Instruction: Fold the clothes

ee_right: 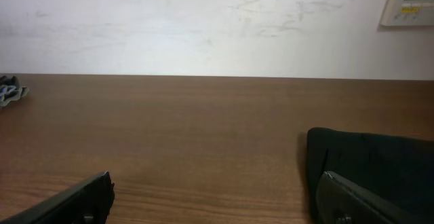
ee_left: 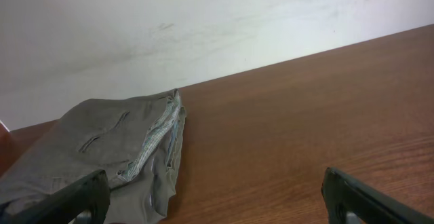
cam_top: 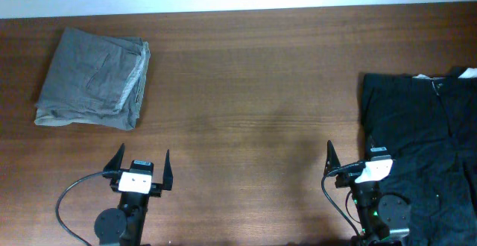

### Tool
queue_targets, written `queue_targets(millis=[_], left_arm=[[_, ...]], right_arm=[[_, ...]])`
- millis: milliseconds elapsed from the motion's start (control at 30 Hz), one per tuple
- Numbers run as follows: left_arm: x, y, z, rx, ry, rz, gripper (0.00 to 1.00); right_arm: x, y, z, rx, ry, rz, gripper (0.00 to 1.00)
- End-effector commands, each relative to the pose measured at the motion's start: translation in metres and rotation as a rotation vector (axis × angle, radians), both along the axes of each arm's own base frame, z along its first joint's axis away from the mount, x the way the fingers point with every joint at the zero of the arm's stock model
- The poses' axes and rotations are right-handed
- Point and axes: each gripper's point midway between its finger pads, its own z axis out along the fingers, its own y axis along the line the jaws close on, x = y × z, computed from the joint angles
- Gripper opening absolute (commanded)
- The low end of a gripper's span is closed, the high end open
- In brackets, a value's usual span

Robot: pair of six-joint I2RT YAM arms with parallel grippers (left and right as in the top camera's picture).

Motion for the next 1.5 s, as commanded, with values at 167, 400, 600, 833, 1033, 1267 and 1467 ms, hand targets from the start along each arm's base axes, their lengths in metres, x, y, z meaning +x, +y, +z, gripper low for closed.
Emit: queue_targets(millis=[167,400,600,833,1033,1267,1467], left_arm=[[0.0,-0.001,-0.003,-0.01,0.005,-0.004,0.99],[0.0,-0.001,-0.003,-0.01,0.005,-0.004,0.99],[0.0,-0.001,-0.003,-0.01,0.005,-0.004,0.99],[0.0,-0.001,-0.003,-0.01,0.005,-0.004,0.99],[0.0,-0.002,-0.003,-0.011,0.005,-0.008,0.99],[-0.004,-0.024,0.017,-0.018,-0.063,-0.137,0.99],[-0.019,-0.02,0.09,-0.126,-0.082,-0.107,1.0]], right_arm=[[0.0,-0.001,-0.003,0.005,0.002,-0.003,0.99],[0.0,-0.001,-0.003,0.005,0.002,-0.003,0.99],[0.0,-0.001,-0.003,0.005,0.002,-0.003,0.99],[0.0,-0.001,-0.003,0.005,0.002,-0.003,0.99],[0.0,-0.001,-0.003,0.005,0.002,-0.003,0.99],[-0.002,0.017,0.005,0.019,-0.02,0.102,0.99],[-0.014,0.035,0.041,0.063,0.031,0.207,0.99]])
